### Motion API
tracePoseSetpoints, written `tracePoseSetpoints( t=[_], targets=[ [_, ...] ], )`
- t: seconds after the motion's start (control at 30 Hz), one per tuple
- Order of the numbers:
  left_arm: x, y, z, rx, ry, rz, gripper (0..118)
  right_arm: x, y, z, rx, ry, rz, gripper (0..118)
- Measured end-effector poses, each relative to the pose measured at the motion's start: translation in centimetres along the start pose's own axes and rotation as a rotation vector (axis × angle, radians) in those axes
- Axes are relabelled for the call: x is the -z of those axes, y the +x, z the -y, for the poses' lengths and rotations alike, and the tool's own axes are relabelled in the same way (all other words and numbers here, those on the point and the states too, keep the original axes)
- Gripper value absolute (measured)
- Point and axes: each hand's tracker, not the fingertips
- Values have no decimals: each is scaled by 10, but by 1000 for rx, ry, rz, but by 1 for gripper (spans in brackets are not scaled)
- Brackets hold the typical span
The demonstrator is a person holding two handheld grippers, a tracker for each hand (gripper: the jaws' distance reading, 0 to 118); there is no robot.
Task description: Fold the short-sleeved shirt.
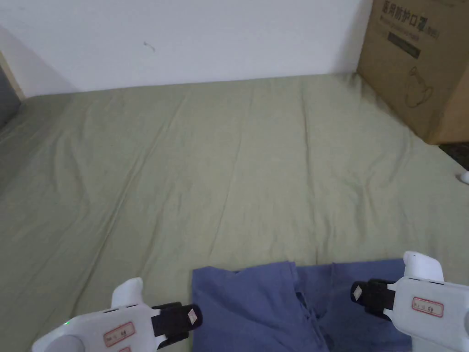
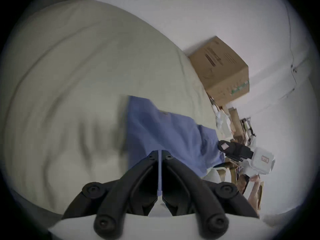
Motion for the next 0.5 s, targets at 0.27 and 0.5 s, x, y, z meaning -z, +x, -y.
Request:
tracePoseSetpoints(
  t=[0.27, 0.5],
  targets=[
    [33, -35, -4, -173, -105, 154, 118, 14, -18, 3, -23, -32, -13, 0],
    [78, -47, -7, -402, -117, 415, 96, 20, -22, 6, -21, -62, -26, 0]
  ],
)
